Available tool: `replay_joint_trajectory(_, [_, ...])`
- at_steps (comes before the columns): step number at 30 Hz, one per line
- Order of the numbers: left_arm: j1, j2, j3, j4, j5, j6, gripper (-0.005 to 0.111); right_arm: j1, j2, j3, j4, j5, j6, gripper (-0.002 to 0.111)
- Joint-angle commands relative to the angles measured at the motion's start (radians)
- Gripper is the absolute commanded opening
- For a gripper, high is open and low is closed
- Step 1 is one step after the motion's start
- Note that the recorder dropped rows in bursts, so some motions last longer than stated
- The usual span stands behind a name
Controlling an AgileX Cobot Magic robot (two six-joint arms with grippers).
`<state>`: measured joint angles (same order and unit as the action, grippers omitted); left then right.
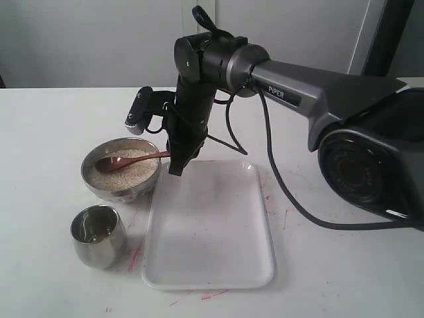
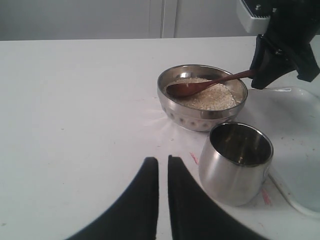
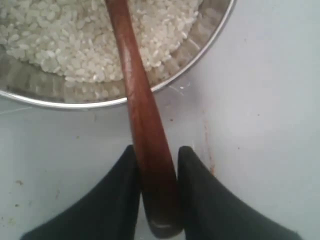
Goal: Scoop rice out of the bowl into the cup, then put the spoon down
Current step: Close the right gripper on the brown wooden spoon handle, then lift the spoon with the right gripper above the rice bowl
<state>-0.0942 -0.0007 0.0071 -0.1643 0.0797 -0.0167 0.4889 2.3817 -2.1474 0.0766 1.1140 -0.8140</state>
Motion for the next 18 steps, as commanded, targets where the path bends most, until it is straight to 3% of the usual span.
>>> replay_joint_trajectory(1, [0.002, 0.001, -0.007, -0.007, -0.003, -0.002, 0.014, 0.0, -0.023, -0.003, 0.009, 0.012, -0.019, 0.018])
replay_joint_trajectory(13, [0.002, 0.001, -0.007, -0.007, -0.003, -0.002, 0.014, 0.001, -0.091, -0.003, 0.053, 0.107, -0.037, 0.014])
replay_joint_trajectory(18, [0.002, 0.001, -0.007, -0.007, -0.003, -0.002, 0.014, 0.05, -0.108, -0.003, -0.037, 0.107, -0.045, 0.0])
